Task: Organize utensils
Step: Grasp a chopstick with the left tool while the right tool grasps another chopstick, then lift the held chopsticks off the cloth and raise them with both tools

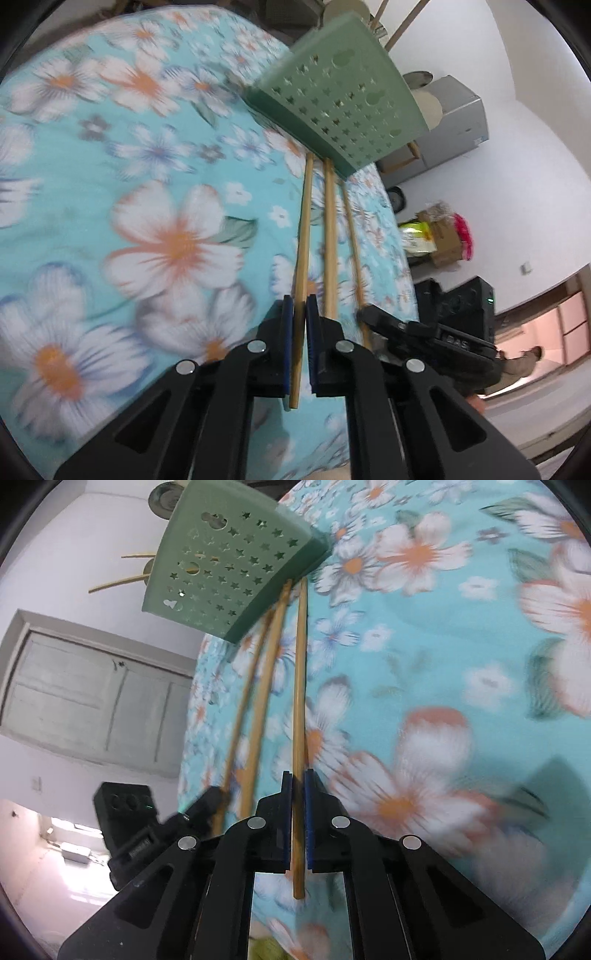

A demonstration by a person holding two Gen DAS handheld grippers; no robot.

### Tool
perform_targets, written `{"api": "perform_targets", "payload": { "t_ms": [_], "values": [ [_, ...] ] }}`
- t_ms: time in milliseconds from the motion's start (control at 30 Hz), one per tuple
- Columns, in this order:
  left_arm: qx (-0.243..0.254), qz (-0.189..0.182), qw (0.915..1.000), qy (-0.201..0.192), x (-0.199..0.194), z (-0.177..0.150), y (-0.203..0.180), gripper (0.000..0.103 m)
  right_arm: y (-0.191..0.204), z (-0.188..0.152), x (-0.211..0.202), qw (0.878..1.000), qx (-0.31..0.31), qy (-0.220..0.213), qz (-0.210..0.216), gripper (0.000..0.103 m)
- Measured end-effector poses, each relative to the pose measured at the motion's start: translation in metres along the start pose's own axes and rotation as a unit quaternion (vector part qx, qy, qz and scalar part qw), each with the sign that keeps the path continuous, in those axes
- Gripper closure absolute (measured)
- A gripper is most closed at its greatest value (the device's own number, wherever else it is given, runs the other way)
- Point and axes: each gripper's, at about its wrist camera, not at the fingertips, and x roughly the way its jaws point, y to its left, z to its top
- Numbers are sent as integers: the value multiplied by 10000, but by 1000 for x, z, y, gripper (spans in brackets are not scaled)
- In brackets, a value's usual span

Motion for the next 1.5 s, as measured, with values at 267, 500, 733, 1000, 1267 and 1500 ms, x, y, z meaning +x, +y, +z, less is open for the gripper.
{"api": "perform_targets", "payload": {
  "t_ms": [267, 500, 733, 1000, 1267, 1500],
  "values": [
    [363, 686, 9969, -140, -29, -19, 1, 96, 1, -20, -22, 9971, -423, -161, -610, 99],
    [1065, 1247, 9864, 95, -18, -3, -16, 90, 26, -9, -11, 9870, -1053, -272, -1185, 84],
    [1526, 1578, 9738, 602, 9, 18, -24, 85, 38, 8, 8, 9744, -1539, -302, -1612, 81],
    [1542, 1665, 9704, 828, 37, 61, -24, 85, 42, 36, 26, 9684, -1763, -279, -1741, 80],
    [1526, 1654, 9708, 833, 66, 99, -29, 85, 43, 67, 40, 9669, -1814, -315, -1766, 80],
    [1604, 1757, 9692, 634, 81, 115, -31, 86, 39, 84, 46, 9699, -1649, -462, -1729, 95]
  ]
}}
